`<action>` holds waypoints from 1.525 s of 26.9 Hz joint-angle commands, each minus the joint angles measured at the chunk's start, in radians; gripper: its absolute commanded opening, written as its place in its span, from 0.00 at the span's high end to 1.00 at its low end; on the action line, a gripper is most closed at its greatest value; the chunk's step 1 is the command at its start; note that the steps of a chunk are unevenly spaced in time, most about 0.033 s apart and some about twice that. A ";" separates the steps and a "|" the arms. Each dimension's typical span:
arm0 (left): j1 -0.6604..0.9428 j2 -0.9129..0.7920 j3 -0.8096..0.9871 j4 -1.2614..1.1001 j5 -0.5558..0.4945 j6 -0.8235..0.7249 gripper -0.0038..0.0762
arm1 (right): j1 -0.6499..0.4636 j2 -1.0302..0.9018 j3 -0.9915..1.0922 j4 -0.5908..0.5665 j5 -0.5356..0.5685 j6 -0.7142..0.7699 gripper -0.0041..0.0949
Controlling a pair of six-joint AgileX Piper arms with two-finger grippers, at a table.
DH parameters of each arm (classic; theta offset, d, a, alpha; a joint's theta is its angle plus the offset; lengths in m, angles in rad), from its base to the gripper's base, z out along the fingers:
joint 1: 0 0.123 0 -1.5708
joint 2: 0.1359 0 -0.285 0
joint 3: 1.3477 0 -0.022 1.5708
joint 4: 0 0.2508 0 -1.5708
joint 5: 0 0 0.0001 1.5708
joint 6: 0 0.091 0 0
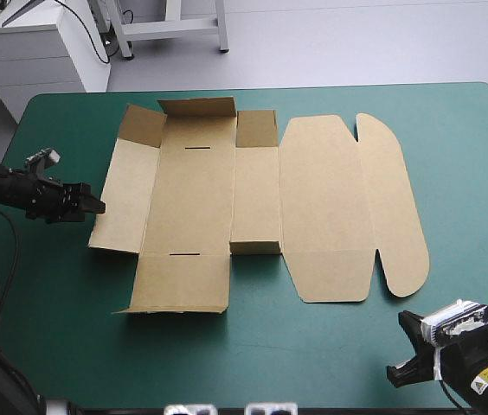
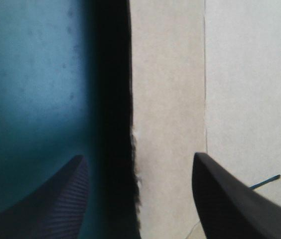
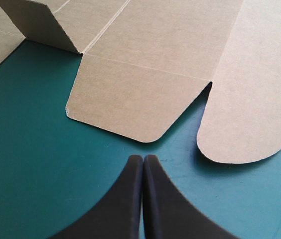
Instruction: Fold the box
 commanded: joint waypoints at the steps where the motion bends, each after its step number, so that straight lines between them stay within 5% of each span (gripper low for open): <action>1: -0.001 0.007 -0.029 -0.082 0.088 0.002 0.40 | -0.001 0.010 -0.023 0.020 -0.064 -0.003 0.98; 17: -0.101 0.036 -0.028 -0.154 0.088 -0.016 0.40 | -0.001 0.010 -0.023 0.020 -0.064 -0.003 0.98; 23: -0.102 0.036 -0.028 -0.154 0.088 -0.038 0.56 | -0.001 0.010 -0.023 0.020 -0.064 -0.003 0.98; 33: -0.121 0.073 -0.028 -0.167 0.088 -0.104 0.95 | -0.001 0.010 -0.023 0.020 -0.064 -0.003 0.98; 41: -0.168 0.071 -0.061 -0.187 0.087 0.001 0.96 | -0.001 0.010 -0.023 0.020 -0.064 -0.003 0.98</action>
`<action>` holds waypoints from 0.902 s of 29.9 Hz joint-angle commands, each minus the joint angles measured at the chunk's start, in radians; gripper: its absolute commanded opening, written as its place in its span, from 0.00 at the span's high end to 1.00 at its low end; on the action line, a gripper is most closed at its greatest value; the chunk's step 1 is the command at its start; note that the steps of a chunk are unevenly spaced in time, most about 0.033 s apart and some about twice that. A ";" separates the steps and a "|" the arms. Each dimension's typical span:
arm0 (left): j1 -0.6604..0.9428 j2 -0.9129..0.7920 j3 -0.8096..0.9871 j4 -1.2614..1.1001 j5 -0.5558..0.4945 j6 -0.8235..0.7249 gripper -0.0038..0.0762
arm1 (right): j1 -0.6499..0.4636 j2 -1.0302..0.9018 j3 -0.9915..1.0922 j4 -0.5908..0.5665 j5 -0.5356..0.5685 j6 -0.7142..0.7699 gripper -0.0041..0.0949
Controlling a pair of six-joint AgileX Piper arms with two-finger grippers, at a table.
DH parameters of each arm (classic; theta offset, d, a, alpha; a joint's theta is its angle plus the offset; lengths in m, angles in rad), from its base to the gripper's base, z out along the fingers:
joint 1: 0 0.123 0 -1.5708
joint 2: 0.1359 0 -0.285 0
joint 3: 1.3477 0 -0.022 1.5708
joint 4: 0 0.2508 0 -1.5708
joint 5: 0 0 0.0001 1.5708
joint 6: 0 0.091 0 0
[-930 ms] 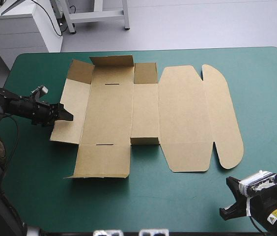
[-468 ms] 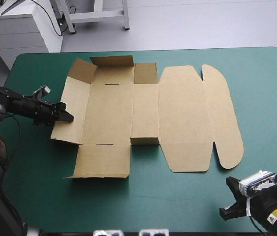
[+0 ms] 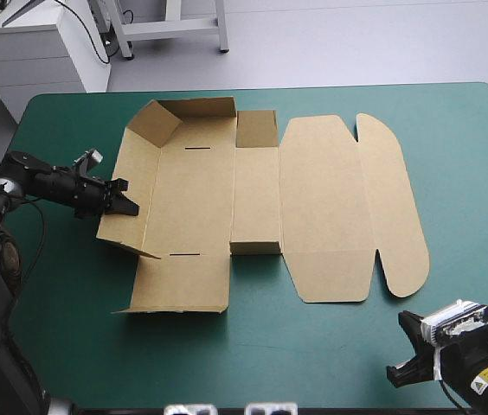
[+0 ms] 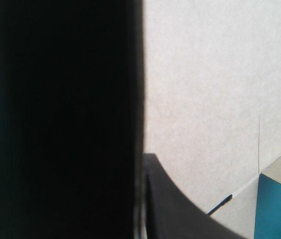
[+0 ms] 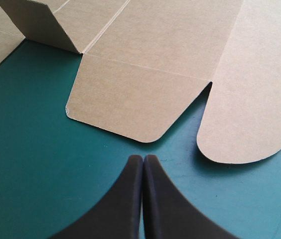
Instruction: Fold the box
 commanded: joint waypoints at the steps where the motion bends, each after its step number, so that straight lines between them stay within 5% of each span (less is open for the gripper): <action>1: -0.024 -0.048 -0.053 -0.047 0.078 0.020 0.96 | -0.001 0.011 -0.023 0.020 -0.064 -0.003 0.98; 8: -0.110 -0.085 -0.214 0.092 0.078 -0.013 0.96 | -0.001 0.011 -0.023 0.020 -0.064 -0.003 0.98; 23: -0.546 -0.156 -0.707 0.646 0.061 -0.010 0.96 | -0.001 0.011 -0.023 0.020 -0.064 -0.003 0.98; 27: -0.649 -0.156 -0.730 0.775 -0.010 0.064 0.96 | -0.001 0.011 -0.023 0.020 -0.064 -0.003 0.98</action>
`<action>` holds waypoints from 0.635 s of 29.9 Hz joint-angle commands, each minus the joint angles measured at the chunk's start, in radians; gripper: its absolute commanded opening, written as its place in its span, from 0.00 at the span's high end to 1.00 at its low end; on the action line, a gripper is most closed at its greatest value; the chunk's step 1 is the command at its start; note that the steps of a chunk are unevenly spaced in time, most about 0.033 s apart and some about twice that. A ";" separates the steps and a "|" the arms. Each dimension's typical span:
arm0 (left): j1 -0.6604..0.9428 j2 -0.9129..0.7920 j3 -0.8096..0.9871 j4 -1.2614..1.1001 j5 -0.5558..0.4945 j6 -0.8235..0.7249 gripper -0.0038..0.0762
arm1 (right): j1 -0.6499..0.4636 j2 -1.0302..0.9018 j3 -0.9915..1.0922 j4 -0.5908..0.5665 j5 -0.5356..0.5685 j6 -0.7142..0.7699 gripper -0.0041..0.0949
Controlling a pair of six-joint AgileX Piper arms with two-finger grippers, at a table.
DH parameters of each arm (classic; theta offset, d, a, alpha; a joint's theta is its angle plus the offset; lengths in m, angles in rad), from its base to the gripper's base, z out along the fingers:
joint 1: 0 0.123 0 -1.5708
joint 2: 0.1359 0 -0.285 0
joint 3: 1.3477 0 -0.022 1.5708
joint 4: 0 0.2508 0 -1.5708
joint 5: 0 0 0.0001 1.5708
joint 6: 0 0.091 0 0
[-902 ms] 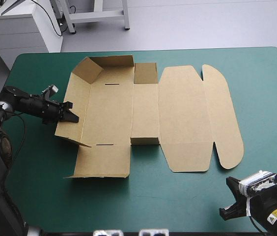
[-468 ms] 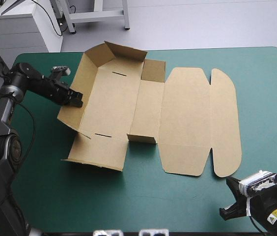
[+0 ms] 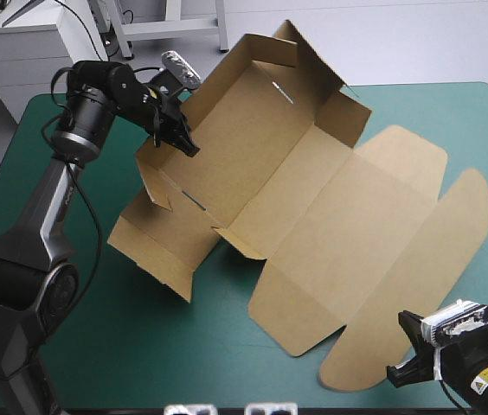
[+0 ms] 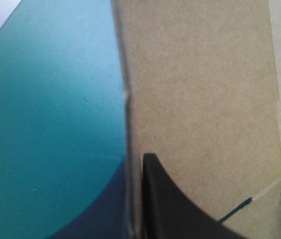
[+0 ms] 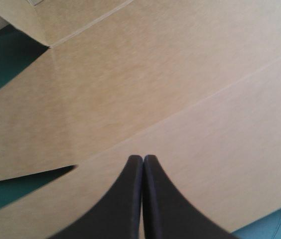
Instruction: Fold the box
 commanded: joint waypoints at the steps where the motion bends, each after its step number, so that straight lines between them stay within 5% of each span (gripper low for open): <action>1: -0.083 -0.062 -0.042 0.098 -0.059 0.079 0.96 | -0.001 0.011 -0.023 0.020 -0.064 -0.003 0.98; 6: -0.173 -0.062 -0.042 0.165 -0.172 0.120 0.96 | -0.001 0.011 -0.023 0.020 -0.064 -0.003 0.98; 19: -0.282 -0.114 0.032 0.197 -0.193 0.265 0.96 | -0.001 0.011 -0.023 0.020 -0.064 -0.003 0.98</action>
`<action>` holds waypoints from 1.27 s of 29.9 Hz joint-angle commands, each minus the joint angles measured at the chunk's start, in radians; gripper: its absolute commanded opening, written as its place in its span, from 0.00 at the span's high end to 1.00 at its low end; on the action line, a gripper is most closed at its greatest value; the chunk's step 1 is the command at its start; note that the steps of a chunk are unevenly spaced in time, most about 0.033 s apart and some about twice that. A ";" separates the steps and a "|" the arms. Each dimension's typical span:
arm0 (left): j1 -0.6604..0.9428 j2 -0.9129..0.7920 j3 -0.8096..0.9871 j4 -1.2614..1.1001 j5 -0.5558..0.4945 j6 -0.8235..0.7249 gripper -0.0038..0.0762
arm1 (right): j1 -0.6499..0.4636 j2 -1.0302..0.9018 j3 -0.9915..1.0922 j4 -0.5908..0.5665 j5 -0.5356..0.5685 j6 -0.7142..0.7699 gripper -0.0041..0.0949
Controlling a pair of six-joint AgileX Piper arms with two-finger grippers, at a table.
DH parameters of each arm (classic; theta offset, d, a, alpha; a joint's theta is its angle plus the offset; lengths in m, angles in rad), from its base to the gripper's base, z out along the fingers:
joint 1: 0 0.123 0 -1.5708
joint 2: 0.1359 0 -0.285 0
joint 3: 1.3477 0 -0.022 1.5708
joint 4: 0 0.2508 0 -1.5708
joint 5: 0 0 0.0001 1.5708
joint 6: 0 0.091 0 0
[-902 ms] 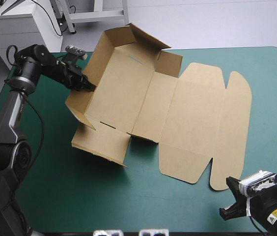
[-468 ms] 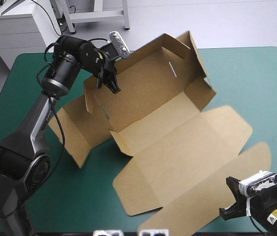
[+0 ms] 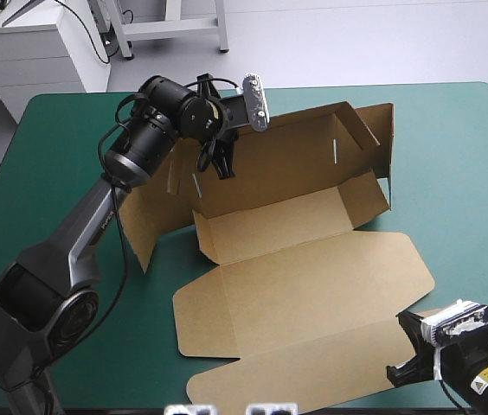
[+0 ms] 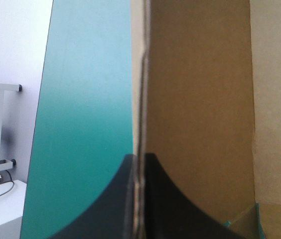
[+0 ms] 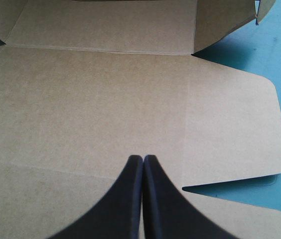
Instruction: Fold the box
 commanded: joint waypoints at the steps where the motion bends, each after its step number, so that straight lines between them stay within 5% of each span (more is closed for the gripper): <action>1: -0.014 -0.108 0.037 -0.017 -0.098 0.052 0.96 | -0.001 0.011 -0.023 0.020 -0.064 -0.003 0.98; 12: -0.035 -0.349 0.508 0.051 -0.586 0.131 0.96 | -0.001 0.011 -0.023 0.020 -0.064 -0.003 0.98; 33: -0.075 -0.380 0.737 0.372 -0.750 -0.020 0.96 | -0.001 0.011 -0.023 0.079 -0.122 -0.003 0.98; 38: -0.115 -0.401 0.815 0.580 -0.807 -0.208 0.96 | -0.001 0.011 -0.023 0.079 -0.122 0.004 0.98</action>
